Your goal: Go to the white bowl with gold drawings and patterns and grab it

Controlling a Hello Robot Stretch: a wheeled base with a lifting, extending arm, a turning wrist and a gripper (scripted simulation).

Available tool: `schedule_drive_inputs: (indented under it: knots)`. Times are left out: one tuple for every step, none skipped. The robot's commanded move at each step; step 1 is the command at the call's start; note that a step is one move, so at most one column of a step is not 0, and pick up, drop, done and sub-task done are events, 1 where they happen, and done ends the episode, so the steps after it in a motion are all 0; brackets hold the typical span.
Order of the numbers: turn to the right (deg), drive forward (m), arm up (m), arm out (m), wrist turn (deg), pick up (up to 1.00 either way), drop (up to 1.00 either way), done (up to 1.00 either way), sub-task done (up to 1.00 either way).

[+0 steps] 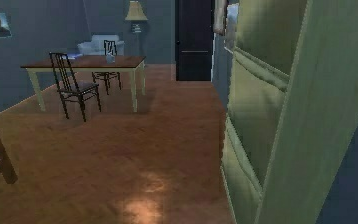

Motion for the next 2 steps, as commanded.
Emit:
schedule_drive_inputs:
  knots:
    - [0.0, 0.00, -0.20, 0.00, 0.0, 0.00, 0.00, 0.00, 0.00]
    - [0.0, 0.00, 0.00, 0.00, 0.0, 1.00, 0.00, 0.00, 0.00]
